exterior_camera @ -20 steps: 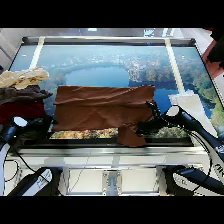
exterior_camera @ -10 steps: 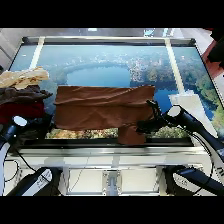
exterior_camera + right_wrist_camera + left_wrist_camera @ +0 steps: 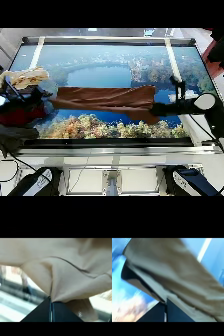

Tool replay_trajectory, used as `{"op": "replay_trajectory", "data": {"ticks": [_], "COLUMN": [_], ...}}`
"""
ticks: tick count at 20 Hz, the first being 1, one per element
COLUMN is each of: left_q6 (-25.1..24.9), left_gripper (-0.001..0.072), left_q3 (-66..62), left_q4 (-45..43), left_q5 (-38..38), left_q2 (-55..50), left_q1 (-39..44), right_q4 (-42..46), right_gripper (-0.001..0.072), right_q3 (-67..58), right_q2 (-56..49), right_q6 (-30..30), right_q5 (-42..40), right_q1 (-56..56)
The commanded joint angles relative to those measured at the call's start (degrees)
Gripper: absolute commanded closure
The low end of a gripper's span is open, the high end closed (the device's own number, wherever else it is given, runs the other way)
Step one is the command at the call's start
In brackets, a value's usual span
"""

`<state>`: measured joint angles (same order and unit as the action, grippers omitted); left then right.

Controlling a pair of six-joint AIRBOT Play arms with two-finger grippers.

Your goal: Fold the shirts.

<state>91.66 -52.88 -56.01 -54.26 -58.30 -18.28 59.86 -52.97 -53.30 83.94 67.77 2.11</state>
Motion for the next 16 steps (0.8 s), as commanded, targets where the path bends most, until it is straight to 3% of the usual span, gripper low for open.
{"op": "replay_trajectory", "data": {"ticks": [1,4,9,13,16], "left_q6": [-6.14,-6.34,4.79,11.21,12.04], "left_gripper": [0.0698,0.0698,0.0698,0.0697,0.0697], "left_q3": [-8.07,-14.08,-20.90,-25.05,-26.58], "left_q4": [-1.55,-12.20,-34.56,-42.10,-42.99], "left_q5": [3.67,5.77,8.39,10.43,10.03], "left_q2": [-0.31,-5.42,-21.46,-31.82,-36.02], "left_q1": [3.43,11.67,21.03,21.59,21.62], "right_q4": [1.81,1.88,1.36,1.05,0.96], "right_gripper": [0.0689,0.0689,0.0689,0.0689,0.0689], "right_q3": [-6.75,-13.22,-21.92,-22.53,-22.53], "right_q2": [-1.75,-10.38,-27.80,-38.16,-43.45], "right_q6": [0.85,0.02,-1.46,-1.42,-1.44], "right_q5": [-7.21,-10.45,-15.72,-17.57,-18.43], "right_q1": [-0.81,-0.81,-0.28,-0.46,-0.33]}}
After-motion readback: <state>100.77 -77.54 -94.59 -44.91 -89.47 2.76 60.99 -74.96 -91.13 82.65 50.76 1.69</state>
